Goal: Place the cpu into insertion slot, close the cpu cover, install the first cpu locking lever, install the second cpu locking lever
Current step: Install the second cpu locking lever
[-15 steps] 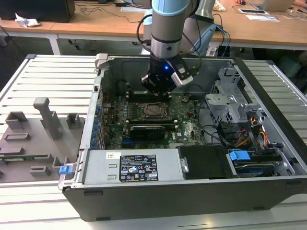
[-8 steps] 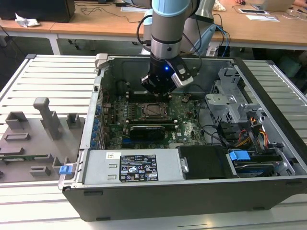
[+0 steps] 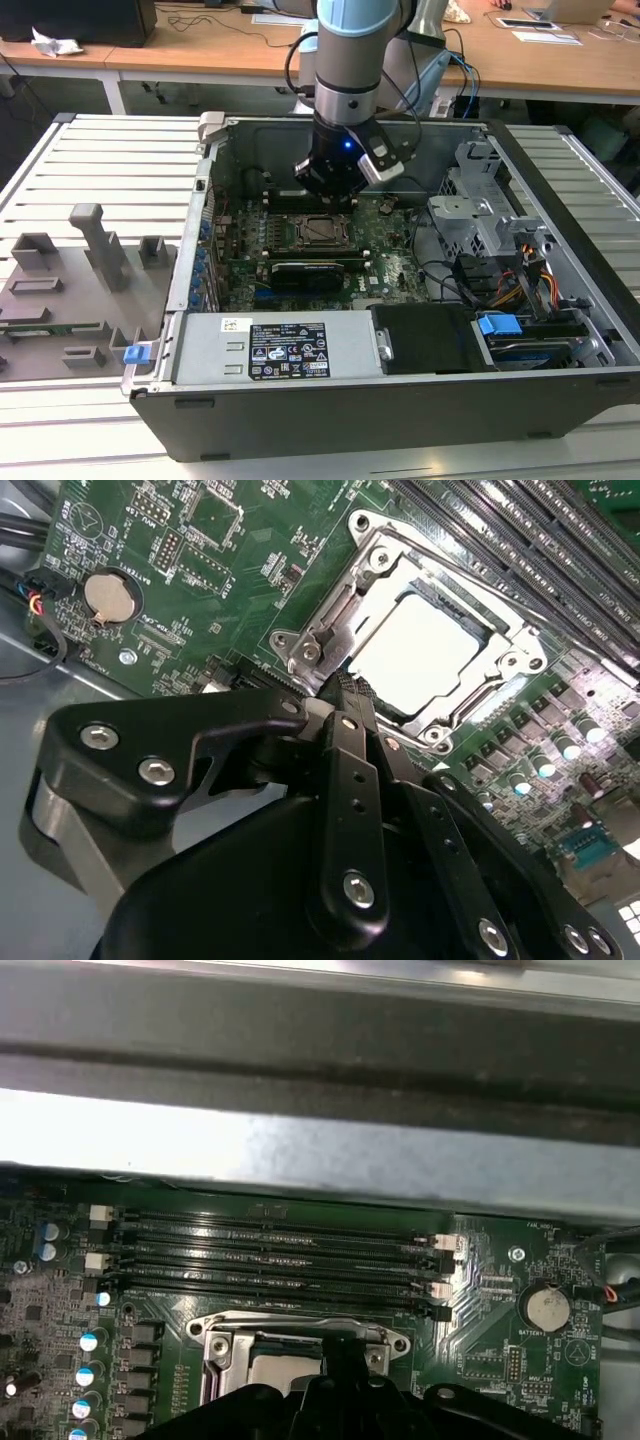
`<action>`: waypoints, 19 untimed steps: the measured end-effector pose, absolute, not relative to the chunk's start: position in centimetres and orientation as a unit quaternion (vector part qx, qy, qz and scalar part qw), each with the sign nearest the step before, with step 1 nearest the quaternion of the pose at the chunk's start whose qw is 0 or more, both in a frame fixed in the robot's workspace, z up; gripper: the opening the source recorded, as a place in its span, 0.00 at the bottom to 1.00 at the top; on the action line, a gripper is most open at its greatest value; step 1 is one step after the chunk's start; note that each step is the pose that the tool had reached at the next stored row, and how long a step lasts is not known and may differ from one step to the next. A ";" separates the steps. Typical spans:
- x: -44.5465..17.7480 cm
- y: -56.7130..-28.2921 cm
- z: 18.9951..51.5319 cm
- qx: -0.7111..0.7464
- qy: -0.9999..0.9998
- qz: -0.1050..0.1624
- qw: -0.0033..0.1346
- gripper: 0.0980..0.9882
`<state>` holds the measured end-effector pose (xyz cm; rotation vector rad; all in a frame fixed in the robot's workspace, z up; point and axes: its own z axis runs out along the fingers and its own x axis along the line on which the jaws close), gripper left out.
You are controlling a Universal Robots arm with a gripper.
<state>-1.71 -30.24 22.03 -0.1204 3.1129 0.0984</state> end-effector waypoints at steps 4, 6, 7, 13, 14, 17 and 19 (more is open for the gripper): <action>-1.7 -30.4 22.4 -0.039 0.999 0.032 0.012 0.01; -1.7 -30.4 23.6 -0.039 0.999 0.031 0.012 0.01; -1.7 -30.4 23.7 -0.039 0.999 0.032 0.012 0.01; -1.8 -32.3 24.0 -0.039 0.999 0.032 0.012 0.01; -1.8 -32.4 24.1 -0.039 0.999 0.032 0.012 0.01; -1.8 -32.5 24.2 -0.039 0.999 0.032 0.012 0.01; -1.8 -32.8 24.2 -0.039 0.999 0.032 0.012 0.01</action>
